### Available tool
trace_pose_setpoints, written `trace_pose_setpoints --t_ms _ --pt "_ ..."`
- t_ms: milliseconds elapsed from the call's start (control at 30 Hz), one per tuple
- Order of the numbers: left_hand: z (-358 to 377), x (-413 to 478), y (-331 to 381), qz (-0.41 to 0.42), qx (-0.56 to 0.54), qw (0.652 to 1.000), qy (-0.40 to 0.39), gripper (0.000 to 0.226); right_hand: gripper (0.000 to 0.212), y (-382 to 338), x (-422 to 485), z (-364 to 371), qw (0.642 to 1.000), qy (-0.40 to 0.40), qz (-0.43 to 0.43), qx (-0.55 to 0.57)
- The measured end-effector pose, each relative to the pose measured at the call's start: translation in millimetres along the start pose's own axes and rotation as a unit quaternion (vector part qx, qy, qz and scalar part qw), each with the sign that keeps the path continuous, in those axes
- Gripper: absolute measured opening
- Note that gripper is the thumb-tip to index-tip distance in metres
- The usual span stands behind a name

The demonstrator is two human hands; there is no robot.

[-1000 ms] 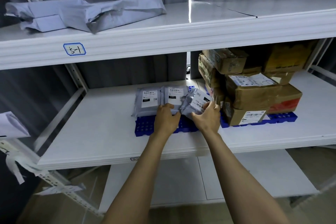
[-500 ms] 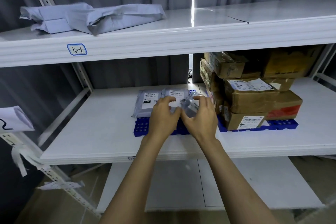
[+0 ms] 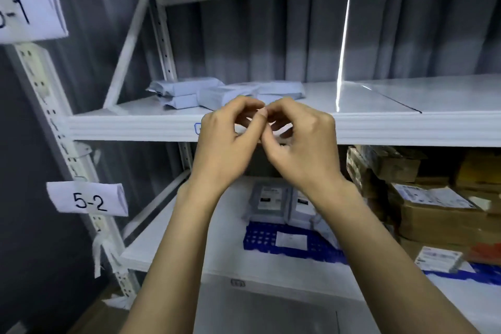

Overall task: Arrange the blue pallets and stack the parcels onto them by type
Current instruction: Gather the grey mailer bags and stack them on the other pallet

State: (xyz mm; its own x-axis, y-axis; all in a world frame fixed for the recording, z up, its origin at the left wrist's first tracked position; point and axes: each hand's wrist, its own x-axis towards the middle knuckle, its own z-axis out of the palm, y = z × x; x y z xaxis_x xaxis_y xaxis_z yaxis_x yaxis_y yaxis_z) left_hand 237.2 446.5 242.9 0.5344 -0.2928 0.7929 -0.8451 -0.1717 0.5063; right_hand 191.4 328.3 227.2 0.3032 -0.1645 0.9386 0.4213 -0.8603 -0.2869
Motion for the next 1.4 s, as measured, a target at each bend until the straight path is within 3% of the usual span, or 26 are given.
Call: trace_pose_setpoints --t_ms 167,300,433,600,800,933,1033,1200,1400 --pt "-15 51 -24 -0.006 0.134 0.989 0.067 0.027 0.018 -2 64 12 0.998 -0.037 0.014 -0.045" --pt "-11 82 -44 -0.069 0.28 0.957 -0.023 0.051 0.027 9 96 25 0.978 -0.13 0.057 -0.155" --pt "-1 92 -57 -0.111 0.293 0.946 -0.08 0.061 0.034 21 97 38 0.955 -0.201 0.094 -0.197" --pt "-3 108 -66 -0.152 0.282 0.945 -0.064 0.075 0.028 31 85 36 0.957 -0.181 0.119 -0.191" --pt "-2 124 -74 -0.243 0.263 0.92 -0.158 0.085 0.031 42 70 37 0.949 -0.2 0.146 -0.193" --pt "-3 123 -71 -0.226 0.269 0.918 -0.185 0.099 0.033 43 66 38 0.958 -0.165 0.134 -0.195" --pt "0 115 -69 -0.222 0.222 0.94 -0.134 0.1 0.031 45 64 39 0.968 -0.113 0.141 -0.173" --pt "1 89 -70 -0.202 0.103 0.974 -0.011 0.093 0.026 43 50 39 0.994 0.024 0.111 -0.002" --pt "-2 27 -42 -0.137 0.011 0.988 0.067 0.088 0.029 25 3 36 0.968 0.145 0.12 0.165"
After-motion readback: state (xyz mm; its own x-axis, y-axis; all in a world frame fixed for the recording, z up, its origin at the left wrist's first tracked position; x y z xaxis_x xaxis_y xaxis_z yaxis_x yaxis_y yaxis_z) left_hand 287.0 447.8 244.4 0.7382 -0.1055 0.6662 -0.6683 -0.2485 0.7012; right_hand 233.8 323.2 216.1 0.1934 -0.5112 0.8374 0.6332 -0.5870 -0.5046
